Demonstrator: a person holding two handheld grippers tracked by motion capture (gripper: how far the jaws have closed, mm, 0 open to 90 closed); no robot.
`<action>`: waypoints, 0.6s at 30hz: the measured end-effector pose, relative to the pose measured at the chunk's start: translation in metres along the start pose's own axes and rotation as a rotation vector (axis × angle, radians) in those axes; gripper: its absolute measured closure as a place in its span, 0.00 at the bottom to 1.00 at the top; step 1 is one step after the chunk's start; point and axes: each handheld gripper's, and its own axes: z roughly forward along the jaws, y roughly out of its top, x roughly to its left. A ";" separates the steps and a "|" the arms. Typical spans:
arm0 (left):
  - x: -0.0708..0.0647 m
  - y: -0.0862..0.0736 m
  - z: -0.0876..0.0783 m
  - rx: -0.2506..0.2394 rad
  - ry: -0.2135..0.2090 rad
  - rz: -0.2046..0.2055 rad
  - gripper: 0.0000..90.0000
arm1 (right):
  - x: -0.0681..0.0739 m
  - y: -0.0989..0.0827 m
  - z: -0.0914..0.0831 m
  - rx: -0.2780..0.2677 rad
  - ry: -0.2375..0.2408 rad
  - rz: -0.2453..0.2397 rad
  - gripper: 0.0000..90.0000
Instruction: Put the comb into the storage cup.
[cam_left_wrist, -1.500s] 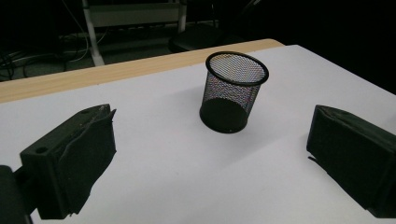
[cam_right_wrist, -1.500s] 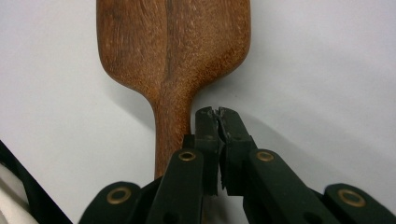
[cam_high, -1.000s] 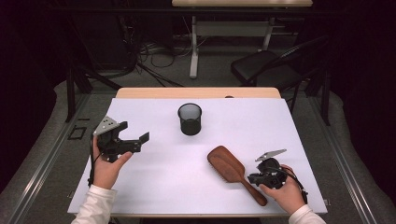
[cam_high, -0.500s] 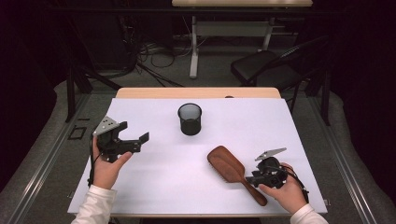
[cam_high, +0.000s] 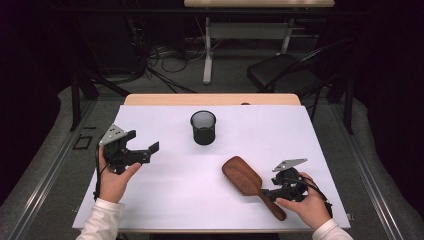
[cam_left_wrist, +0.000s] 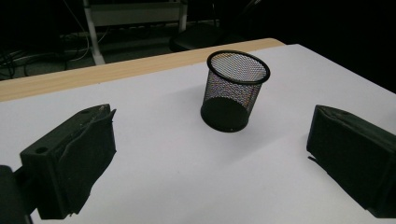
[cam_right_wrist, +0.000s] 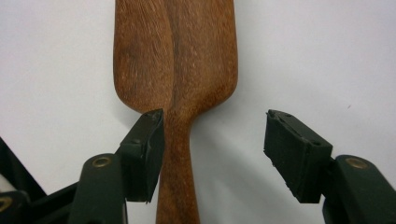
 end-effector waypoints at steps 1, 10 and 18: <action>0.000 0.000 0.000 0.000 0.000 -0.001 0.01 | 0.000 0.001 -0.001 -0.005 -0.004 -0.003 0.41; 0.000 0.000 -0.001 -0.001 0.000 -0.004 0.01 | 0.003 0.005 -0.005 -0.005 0.003 0.004 0.22; 0.001 0.000 -0.001 -0.002 -0.001 -0.004 0.01 | 0.007 0.008 -0.001 0.041 0.008 -0.004 0.00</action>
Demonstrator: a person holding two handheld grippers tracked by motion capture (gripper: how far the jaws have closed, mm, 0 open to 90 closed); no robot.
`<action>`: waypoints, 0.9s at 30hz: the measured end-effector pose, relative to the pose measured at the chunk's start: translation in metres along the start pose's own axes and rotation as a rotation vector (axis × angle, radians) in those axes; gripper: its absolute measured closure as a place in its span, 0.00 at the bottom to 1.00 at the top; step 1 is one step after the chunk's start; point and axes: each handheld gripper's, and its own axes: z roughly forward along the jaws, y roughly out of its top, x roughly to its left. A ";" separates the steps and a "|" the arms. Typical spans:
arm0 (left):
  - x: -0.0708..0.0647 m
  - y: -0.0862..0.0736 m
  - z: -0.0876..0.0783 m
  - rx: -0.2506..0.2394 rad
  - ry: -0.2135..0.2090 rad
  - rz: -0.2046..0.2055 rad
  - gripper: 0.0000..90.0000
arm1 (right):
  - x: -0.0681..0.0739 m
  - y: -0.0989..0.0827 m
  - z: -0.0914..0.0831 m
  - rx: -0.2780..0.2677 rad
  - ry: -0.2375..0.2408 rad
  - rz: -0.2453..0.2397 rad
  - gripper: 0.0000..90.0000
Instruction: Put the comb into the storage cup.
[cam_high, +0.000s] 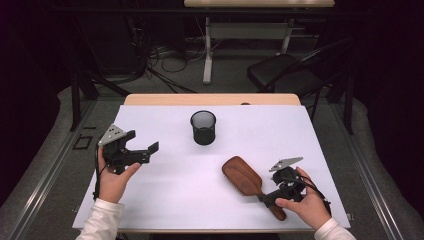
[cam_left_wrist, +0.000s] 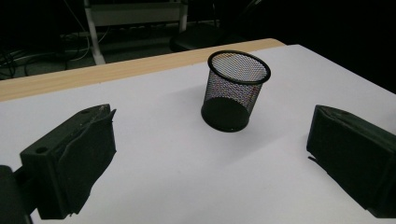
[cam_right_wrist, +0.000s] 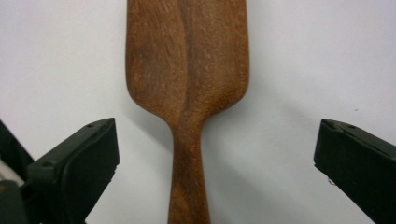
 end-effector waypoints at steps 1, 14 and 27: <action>0.000 0.000 0.000 0.001 0.000 0.001 0.01 | 0.000 0.000 0.000 0.000 0.000 0.000 0.00; 0.002 0.000 -0.002 -0.002 0.003 -0.002 0.01 | 0.002 0.008 0.007 0.077 -0.023 -0.020 0.00; 0.001 -0.001 -0.002 -0.001 0.005 -0.002 0.01 | 0.007 0.012 0.010 0.141 -0.067 -0.048 0.02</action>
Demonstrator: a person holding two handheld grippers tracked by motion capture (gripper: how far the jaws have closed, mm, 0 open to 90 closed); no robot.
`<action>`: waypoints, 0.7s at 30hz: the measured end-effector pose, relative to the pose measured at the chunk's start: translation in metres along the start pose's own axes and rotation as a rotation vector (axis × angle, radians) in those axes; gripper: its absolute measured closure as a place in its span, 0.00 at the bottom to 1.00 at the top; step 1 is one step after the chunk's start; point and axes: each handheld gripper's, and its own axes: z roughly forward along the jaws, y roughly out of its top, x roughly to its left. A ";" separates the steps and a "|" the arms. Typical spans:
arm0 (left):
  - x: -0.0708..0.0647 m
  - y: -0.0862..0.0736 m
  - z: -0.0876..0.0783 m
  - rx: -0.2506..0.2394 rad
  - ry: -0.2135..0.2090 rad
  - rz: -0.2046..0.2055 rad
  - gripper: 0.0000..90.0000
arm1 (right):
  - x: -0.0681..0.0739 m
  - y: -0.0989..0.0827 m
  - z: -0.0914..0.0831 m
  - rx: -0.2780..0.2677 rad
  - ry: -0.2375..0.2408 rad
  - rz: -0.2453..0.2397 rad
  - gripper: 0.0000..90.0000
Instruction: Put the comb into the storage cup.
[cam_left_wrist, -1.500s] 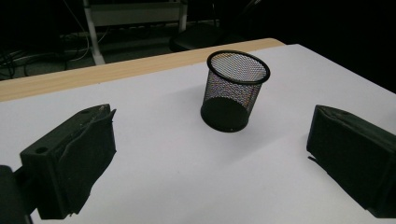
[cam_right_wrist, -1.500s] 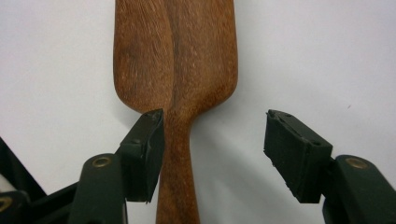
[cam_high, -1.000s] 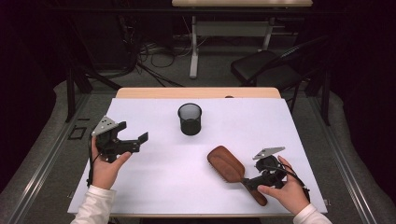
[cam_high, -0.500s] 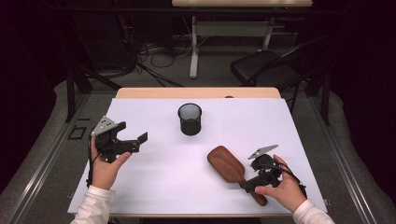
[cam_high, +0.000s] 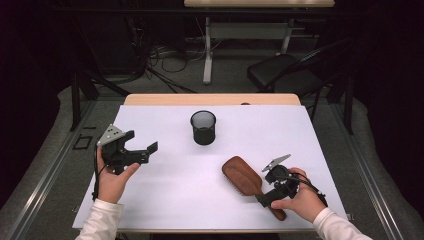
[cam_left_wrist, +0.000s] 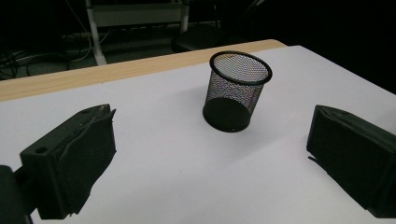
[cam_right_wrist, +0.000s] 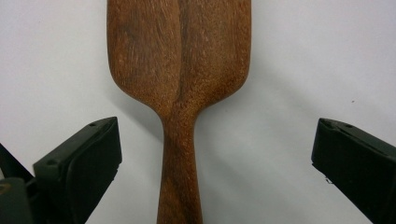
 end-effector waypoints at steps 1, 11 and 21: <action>0.000 0.000 0.000 0.000 0.000 0.000 0.01 | 0.000 0.000 0.001 0.002 0.003 0.002 0.02; 0.000 0.000 0.001 0.002 0.001 0.001 0.01 | 0.000 0.003 0.007 0.034 0.000 0.004 0.04; 0.000 0.000 0.001 0.001 0.001 0.001 0.01 | 0.003 0.005 0.015 0.055 0.009 -0.007 0.10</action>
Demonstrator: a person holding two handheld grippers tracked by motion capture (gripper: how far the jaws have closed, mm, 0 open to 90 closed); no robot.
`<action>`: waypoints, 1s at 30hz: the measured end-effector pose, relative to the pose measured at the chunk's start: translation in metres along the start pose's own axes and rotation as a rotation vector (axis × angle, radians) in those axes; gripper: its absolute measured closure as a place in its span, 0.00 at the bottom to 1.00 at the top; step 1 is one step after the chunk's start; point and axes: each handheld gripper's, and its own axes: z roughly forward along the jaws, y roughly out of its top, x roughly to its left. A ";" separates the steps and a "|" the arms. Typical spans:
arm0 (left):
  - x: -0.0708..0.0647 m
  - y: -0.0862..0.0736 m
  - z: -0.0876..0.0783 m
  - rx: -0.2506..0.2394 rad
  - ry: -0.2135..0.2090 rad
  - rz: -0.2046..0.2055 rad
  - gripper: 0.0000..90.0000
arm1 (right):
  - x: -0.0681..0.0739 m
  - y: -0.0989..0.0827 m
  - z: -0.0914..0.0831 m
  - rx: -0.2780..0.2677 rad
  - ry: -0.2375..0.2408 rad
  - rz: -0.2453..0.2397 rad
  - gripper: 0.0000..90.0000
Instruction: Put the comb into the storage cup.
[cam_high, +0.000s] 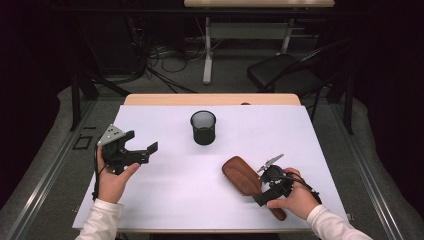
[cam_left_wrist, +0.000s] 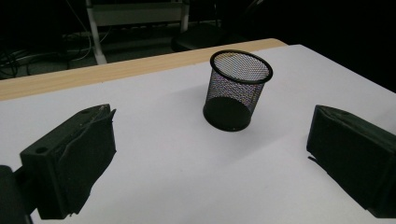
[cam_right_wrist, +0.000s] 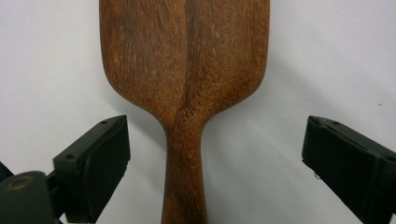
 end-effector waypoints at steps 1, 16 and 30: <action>0.000 0.000 0.000 0.001 0.000 0.000 0.01 | 0.000 0.000 0.000 0.004 -0.004 -0.001 0.11; 0.001 0.000 -0.001 0.002 0.004 0.000 0.01 | 0.003 0.005 0.009 0.035 0.027 -0.024 0.25; 0.002 0.000 -0.002 -0.003 0.005 -0.002 0.01 | 0.006 0.006 0.011 0.084 0.033 -0.049 0.37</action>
